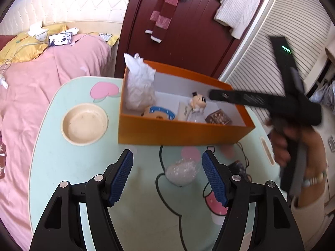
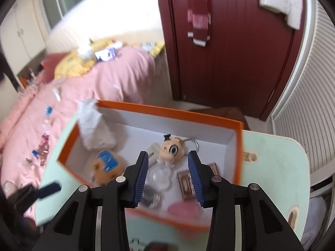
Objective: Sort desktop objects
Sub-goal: 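Grasp the cartoon figure keychain with the right tool while the left tool grasps the white tissue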
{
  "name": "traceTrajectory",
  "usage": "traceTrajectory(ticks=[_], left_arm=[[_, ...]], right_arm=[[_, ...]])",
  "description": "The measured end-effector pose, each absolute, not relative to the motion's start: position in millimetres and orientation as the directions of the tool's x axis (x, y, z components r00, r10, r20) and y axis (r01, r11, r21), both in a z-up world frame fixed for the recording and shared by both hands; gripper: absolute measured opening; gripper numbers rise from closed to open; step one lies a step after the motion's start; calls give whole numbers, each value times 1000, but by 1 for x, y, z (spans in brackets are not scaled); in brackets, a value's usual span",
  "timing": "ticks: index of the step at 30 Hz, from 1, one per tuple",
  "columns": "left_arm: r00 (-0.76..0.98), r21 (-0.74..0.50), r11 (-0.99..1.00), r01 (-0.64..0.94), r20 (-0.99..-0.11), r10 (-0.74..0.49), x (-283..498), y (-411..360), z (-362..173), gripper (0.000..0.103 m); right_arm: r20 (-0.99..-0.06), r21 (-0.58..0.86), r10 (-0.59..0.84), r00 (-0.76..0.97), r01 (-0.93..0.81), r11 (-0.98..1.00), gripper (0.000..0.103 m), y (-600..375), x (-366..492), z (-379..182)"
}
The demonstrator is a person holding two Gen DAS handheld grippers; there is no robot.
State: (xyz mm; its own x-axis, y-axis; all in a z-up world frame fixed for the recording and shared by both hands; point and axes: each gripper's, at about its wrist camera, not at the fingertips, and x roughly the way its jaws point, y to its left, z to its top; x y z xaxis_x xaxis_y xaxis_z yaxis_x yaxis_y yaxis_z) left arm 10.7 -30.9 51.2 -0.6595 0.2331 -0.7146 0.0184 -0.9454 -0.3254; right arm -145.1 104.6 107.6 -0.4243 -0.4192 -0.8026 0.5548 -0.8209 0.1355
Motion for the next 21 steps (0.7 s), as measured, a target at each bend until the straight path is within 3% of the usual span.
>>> traceTrajectory(ticks=[6,7,21], left_arm=[[-658,-336,-941,42,-718,227,14,-39,49,69],[-659,-339,-940,45,-717,227,14,-40,49,69],[-658,-315,-947,-57,-701,273,-28,-36,84,69]], right_arm=[[-876,93,-326,-354,540,-837,39,78,-181,84],[-886,88,-313,-341,539,-838,34,75,-184,79],[-771,216,-487,-410,551,-806,29,108,-164,105]])
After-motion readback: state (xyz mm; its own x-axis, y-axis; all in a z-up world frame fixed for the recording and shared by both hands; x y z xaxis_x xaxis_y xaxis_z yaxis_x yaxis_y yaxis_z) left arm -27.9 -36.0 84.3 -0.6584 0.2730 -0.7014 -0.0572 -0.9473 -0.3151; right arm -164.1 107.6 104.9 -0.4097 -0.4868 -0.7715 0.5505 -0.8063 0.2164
